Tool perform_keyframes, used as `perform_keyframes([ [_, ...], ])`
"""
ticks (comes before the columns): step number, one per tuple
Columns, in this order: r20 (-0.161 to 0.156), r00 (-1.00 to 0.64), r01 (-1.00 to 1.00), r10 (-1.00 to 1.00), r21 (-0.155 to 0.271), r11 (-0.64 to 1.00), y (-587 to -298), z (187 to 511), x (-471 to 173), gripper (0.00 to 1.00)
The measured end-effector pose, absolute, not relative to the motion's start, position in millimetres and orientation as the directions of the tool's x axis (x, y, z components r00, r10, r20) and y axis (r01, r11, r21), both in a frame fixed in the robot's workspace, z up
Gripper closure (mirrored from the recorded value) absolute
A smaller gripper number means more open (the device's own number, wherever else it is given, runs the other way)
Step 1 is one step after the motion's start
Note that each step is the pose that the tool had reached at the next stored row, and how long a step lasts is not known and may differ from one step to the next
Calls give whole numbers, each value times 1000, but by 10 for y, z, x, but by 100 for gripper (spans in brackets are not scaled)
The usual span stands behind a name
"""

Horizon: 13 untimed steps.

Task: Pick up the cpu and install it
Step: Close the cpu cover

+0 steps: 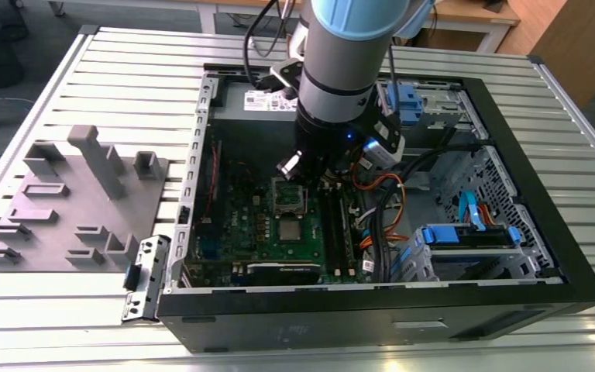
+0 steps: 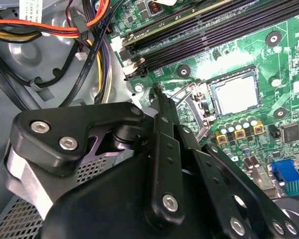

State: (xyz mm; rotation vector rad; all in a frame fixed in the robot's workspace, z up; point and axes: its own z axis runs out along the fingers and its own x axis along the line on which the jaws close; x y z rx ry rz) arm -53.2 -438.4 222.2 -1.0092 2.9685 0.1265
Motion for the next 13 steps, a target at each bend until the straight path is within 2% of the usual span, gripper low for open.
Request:
perform_keyframes([
  [13, -29, -784, -620, -620, 75, 781, -4416, 2226, -532, 89],
])
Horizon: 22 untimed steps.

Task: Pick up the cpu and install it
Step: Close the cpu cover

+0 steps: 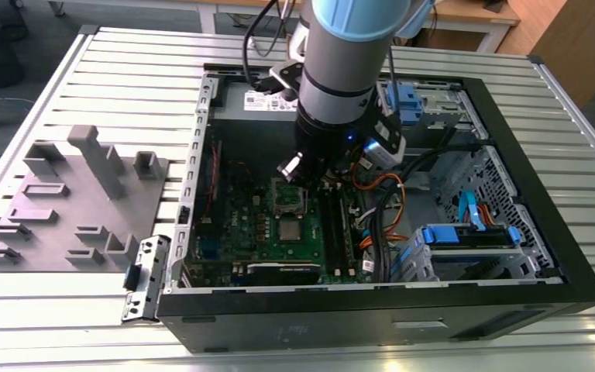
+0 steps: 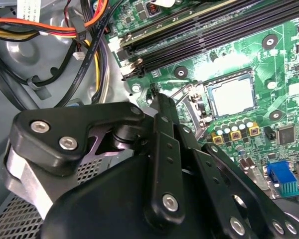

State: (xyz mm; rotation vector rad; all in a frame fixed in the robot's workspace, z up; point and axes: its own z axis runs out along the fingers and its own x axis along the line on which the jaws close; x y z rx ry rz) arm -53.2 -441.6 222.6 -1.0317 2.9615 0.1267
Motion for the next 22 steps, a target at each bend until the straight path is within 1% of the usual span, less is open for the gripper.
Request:
perform_keyframes([
  [22, -28, -781, -624, -624, 76, 777, -4573, 2226, -529, 89],
])
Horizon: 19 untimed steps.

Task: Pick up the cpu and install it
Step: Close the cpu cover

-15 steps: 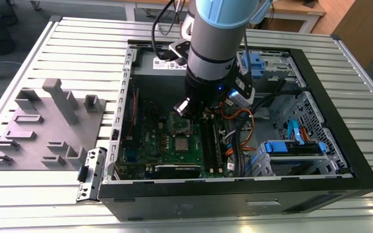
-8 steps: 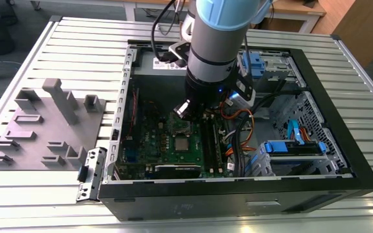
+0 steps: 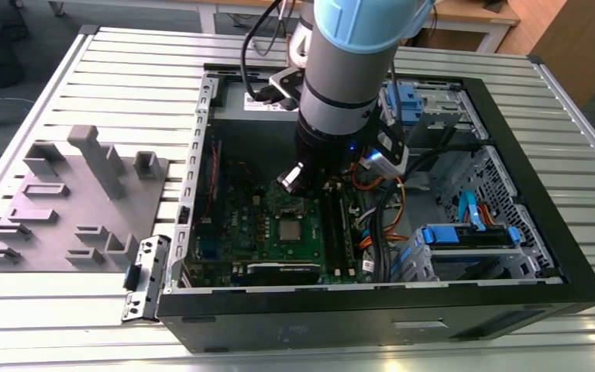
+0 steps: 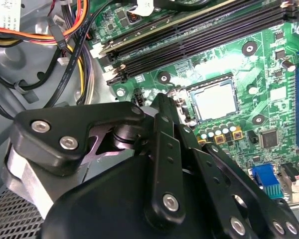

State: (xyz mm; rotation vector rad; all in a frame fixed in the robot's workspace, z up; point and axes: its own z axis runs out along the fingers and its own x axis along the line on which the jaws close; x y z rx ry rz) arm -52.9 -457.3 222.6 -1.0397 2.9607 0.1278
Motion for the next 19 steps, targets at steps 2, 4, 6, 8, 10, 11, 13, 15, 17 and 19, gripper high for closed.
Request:
perform_keyframes([
  [2, -28, -781, -625, -625, 77, 777, -4580, 2226, -527, 89],
  [4, -28, -780, -626, -625, 77, 776, -4589, 2226, -525, 89],
  [6, -27, -778, -627, -627, 77, 775, -4594, 2226, -524, 89],
  [8, -27, -777, -629, -629, 77, 774, -4603, 2226, -523, 89],
  [10, -27, -776, -630, -630, 77, 773, -4614, 2226, -521, 89],
  [11, -27, -776, -630, -630, 77, 772, -4621, 2226, -520, 89],
  [13, -26, -775, -631, -631, 78, 772, -4633, 2226, -519, 89],
  [15, -26, -775, -631, -631, 78, 772, -4649, 2226, -517, 89],
  [17, -26, -775, -631, -631, 78, 772, -4665, 2226, -513, 89],
  [19, -26, -775, -631, -631, 78, 772, -4678, 2226, -510, 89],
])
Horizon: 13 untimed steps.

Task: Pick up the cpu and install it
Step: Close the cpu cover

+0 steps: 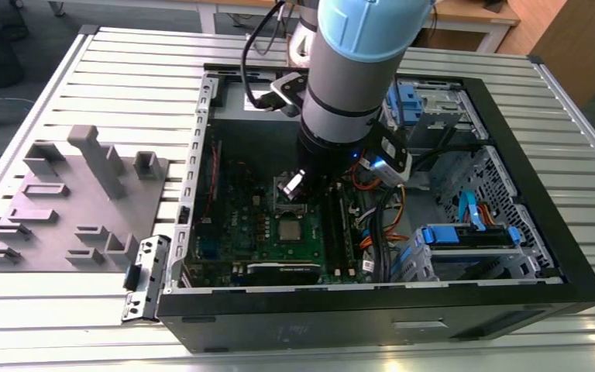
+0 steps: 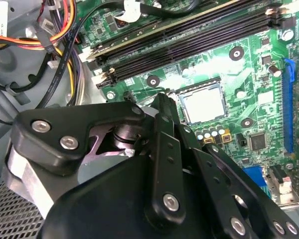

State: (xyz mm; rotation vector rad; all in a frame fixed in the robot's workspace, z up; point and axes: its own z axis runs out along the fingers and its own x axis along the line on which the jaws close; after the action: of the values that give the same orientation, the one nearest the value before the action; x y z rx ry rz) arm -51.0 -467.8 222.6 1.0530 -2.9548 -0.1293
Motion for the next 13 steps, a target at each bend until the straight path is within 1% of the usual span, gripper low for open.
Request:
perform_keyframes([
  [9, -26, -766, -642, -642, 78, 763, -4674, 2221, -497, 89],
  [13, -26, -766, -642, -642, 79, 763, -4616, 2216, -497, 89],
])
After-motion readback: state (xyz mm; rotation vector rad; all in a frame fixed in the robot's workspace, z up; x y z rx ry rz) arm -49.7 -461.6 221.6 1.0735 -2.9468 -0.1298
